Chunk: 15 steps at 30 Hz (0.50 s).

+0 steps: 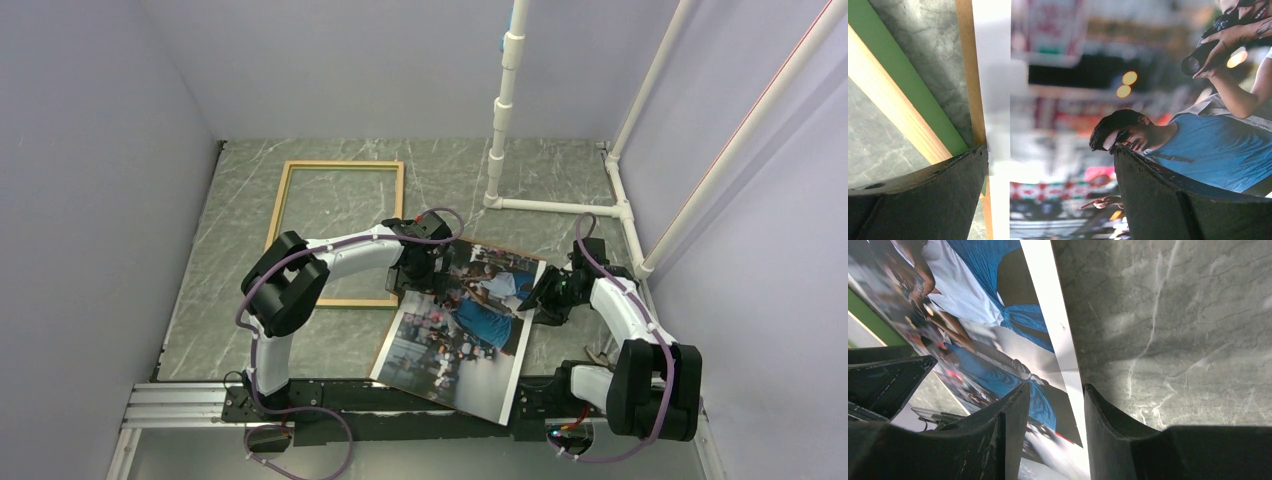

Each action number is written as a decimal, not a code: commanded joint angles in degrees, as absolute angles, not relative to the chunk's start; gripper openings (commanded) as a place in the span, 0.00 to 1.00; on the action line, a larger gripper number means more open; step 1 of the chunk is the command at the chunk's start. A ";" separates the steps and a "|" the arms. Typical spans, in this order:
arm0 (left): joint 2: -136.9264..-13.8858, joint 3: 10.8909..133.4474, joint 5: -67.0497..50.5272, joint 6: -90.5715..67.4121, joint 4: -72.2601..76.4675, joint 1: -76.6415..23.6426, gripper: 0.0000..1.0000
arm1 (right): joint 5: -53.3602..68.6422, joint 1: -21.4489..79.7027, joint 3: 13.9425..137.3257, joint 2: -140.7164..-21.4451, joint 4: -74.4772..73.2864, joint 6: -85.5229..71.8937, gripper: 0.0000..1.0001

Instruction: Put the photo into the frame

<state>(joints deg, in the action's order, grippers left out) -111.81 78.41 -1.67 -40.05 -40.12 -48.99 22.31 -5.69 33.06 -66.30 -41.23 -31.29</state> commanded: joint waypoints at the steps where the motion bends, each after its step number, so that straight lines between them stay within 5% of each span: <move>1: -116.12 75.95 -6.15 -40.63 -32.46 -49.72 0.99 | 31.95 -5.28 34.41 -65.36 -35.96 -32.10 0.44; 8: -116.44 76.20 -6.21 -40.54 -32.48 -49.61 1.00 | 35.64 -5.26 35.15 -61.33 -35.66 -32.55 0.28; 15: -116.92 76.39 -6.24 -40.48 -32.65 -49.63 0.99 | 36.93 -5.27 35.42 -60.93 -36.10 -32.94 0.26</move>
<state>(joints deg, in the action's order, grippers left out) -111.81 78.41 -1.58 -39.77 -40.32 -48.69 22.72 -6.59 33.06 -61.58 -38.15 -29.54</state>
